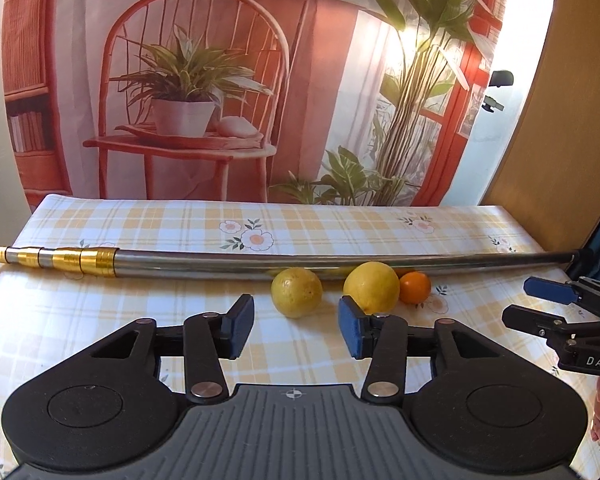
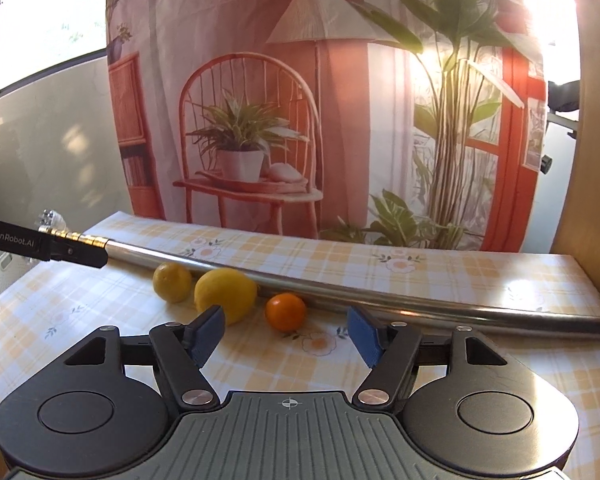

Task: Organize fruits
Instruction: 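Lift both open grippers away from the plate toward the remaining fruit, then lower the left gripper onto a small yellow-green lemon and close on it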

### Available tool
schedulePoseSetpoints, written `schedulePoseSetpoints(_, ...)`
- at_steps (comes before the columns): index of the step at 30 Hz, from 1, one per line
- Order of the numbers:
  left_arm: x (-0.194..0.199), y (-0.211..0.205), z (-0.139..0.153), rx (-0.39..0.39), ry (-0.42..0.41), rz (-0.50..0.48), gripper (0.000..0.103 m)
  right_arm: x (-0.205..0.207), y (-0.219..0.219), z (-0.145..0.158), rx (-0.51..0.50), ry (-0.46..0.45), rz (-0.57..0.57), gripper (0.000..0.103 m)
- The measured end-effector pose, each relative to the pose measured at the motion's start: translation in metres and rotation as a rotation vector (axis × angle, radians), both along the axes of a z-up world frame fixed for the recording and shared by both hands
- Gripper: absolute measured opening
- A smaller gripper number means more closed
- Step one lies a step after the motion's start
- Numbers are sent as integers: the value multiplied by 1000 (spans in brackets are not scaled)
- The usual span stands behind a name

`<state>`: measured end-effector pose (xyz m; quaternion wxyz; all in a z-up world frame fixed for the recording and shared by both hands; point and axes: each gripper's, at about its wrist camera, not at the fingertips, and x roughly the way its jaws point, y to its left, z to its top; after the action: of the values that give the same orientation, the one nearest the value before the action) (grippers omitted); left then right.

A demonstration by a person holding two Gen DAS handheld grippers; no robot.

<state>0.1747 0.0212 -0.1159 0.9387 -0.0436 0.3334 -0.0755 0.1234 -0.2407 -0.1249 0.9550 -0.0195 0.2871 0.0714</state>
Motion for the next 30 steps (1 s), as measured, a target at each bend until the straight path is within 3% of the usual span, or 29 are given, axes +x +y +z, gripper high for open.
schedulePoseSetpoints(4, 16, -6, -7, 10, -25, -19, 61, 18, -7, -14, 1, -31, -4, 68)
schedulePoseSetpoints(18, 65, -16, -44, 36, 34, 11, 61, 68, -5, -56, 55, -35, -8, 68)
schedulePoseSetpoints(26, 78, -21, -56, 36, 65, 5, 61, 72, -6, -62, 87, -9, -7, 68)
schedulePoseSetpoints(30, 83, -23, -62, 39, 82, 8, 53, 73, -5, -64, 90, 3, -10, 67)
